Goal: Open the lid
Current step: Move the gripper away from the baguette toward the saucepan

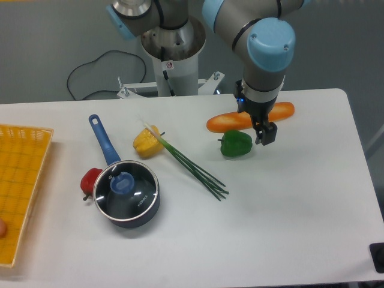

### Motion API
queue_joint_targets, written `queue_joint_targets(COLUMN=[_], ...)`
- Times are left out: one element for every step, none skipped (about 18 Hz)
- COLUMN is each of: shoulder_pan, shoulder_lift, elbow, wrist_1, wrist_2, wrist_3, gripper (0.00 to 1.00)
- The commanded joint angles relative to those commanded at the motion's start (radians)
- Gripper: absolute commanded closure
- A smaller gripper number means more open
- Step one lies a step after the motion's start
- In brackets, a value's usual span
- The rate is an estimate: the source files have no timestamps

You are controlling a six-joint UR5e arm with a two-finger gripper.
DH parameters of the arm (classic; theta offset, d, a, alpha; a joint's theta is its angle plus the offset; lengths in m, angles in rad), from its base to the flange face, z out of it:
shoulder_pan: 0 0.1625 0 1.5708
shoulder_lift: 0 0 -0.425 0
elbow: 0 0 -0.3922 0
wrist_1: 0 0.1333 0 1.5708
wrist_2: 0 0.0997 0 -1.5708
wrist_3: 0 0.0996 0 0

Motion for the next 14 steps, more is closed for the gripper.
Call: queue_joint_targets(shoulder_pan=[0.0, 0.0, 0.0, 0.0, 0.0, 0.0, 0.0, 0.002, 0.002, 0.003, 0.002, 0.0, 0.0, 0.002], shoulder_lift=[0.0, 0.0, 0.0, 0.002, 0.003, 0.008, 0.011, 0.011, 0.011, 0.011, 0.012, 0.018, 0.023, 0.028], elbow=[0.0, 0.0, 0.0, 0.0, -0.003, -0.014, -0.024, -0.026, -0.028, -0.029, -0.034, -0.043, -0.057, -0.064], wrist_1=[0.002, 0.0, 0.0, 0.0, 0.0, 0.002, 0.002, 0.0, 0.0, 0.0, 0.003, 0.005, 0.006, 0.006], wrist_2=[0.0, -0.002, -0.002, 0.0, 0.005, 0.005, 0.002, 0.0, 0.0, 0.003, 0.005, 0.003, 0.002, 0.0], wrist_3=[0.0, -0.002, -0.003, -0.003, -0.003, -0.003, -0.005, -0.005, -0.005, -0.005, -0.005, -0.006, -0.005, -0.006], gripper=[0.0, 0.0, 0.0, 0.0, 0.0, 0.0, 0.0, 0.0, 0.0, 0.0, 0.0, 0.0, 0.0, 0.0])
